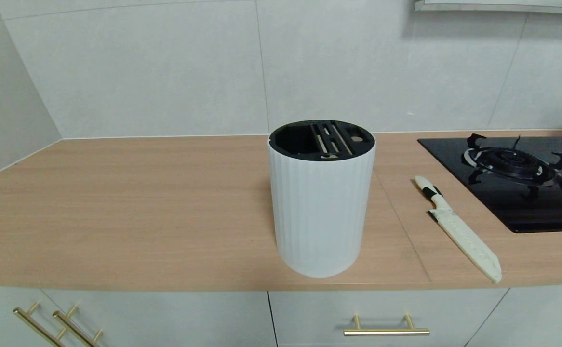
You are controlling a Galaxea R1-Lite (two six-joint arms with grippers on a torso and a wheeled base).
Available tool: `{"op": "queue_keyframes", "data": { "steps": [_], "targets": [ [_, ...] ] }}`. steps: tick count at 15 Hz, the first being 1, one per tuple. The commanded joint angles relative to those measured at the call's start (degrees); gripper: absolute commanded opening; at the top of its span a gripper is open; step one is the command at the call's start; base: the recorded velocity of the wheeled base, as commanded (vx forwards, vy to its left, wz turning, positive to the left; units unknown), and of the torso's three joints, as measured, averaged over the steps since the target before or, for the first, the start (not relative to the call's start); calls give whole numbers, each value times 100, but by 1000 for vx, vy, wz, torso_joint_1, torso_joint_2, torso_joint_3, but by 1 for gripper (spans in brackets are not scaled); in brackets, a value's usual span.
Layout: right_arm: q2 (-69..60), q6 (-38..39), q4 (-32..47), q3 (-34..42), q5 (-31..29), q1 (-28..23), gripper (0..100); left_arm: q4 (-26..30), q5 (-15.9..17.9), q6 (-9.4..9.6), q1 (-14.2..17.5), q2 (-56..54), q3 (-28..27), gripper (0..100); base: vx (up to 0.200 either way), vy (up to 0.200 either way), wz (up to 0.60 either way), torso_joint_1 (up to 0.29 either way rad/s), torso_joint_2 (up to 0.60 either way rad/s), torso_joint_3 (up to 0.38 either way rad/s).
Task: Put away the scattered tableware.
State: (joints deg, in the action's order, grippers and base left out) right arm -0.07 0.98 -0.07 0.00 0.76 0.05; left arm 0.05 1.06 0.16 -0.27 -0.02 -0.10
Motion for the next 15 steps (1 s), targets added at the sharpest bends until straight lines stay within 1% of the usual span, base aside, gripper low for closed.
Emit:
{"op": "queue_keyframes", "data": {
  "steps": [1,10,15],
  "targets": [
    [7,-1,-1,0,4,4,100,4,-1,2,0,2,1,100,0,0,0,203,-500,-286],
    [7,-1,-1,0,4,4,100,4,-1,2,0,2,1,100,0,0,0,231,-516,-289],
    [7,-1,-1,0,4,4,100,4,-1,2,0,2,1,100,0,0,0,262,-572,-310]
  ]
}}
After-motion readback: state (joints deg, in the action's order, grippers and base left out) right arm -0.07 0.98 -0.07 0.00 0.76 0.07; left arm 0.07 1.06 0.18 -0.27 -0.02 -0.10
